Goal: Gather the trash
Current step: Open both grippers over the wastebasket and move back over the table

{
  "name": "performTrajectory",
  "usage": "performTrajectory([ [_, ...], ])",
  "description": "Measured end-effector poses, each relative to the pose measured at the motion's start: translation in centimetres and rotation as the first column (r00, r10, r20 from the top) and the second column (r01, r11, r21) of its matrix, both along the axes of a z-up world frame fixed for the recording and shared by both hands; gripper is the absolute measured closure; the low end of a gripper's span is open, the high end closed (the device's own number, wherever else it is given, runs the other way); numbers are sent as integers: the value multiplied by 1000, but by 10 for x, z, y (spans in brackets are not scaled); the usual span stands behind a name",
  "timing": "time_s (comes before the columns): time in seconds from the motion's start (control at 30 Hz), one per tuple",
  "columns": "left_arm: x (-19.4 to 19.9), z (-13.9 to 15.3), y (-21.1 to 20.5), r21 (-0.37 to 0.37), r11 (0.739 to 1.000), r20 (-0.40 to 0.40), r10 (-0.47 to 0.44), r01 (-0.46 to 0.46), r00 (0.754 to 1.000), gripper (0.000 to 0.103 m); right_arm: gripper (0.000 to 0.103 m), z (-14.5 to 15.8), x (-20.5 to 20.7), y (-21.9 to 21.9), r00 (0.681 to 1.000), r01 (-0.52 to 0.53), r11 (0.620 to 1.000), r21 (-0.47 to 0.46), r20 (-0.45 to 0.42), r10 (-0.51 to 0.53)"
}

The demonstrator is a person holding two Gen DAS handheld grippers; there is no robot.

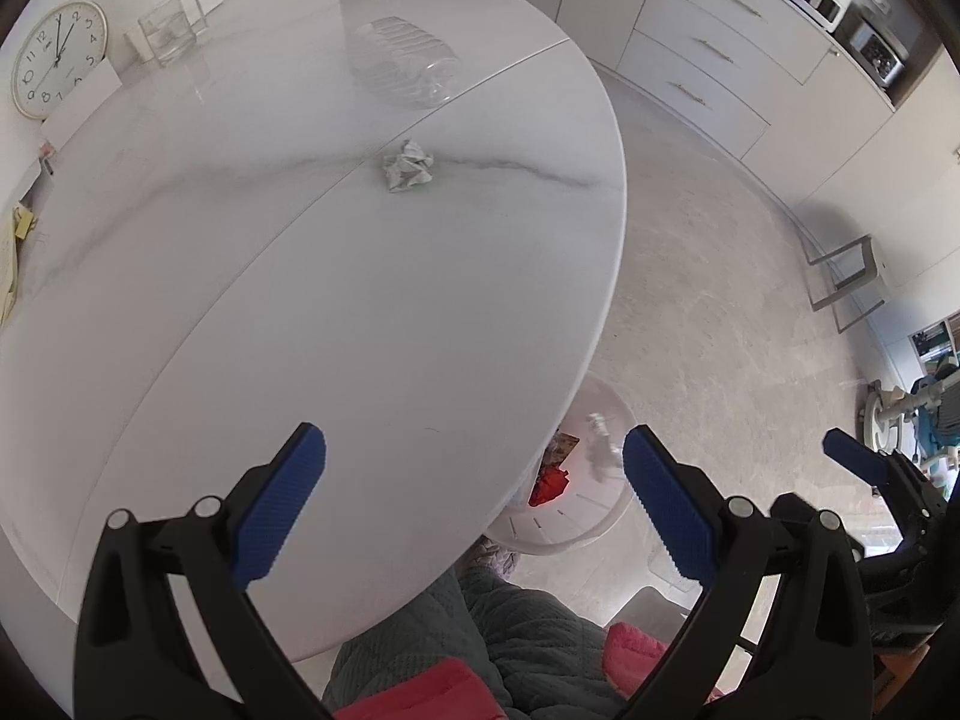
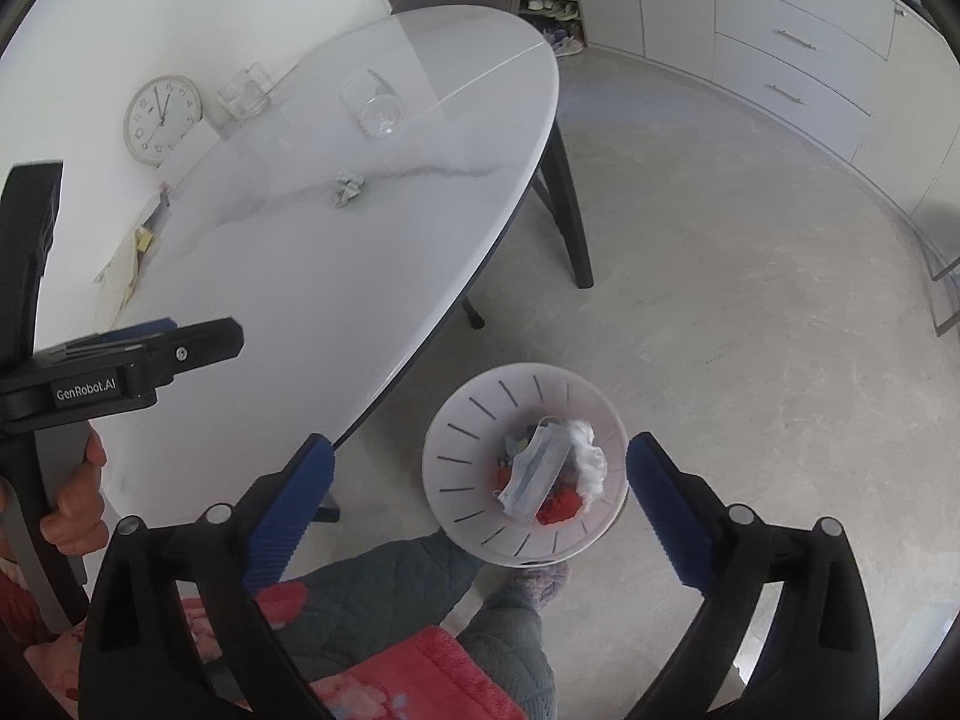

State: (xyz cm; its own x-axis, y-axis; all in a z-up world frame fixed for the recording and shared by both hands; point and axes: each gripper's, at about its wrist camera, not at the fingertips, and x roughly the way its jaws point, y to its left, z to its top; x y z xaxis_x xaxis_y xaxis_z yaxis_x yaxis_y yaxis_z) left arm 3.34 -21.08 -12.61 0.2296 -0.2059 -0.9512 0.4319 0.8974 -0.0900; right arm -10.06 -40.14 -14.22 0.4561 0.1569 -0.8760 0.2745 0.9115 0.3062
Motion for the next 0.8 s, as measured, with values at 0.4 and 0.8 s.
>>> performTrajectory([
  [0.4, 43, -9, 6, 7, 999, -18, 33, -33, 999, 8, 3, -4, 20, -18, 997, 75, 997, -3, -35, -75],
  [0.8, 112, -35, -24, 10, 999, 8, 36, -36, 999, 8, 3, -6, 75, -31, 993, 107, 994, -24, -49, -108],
])
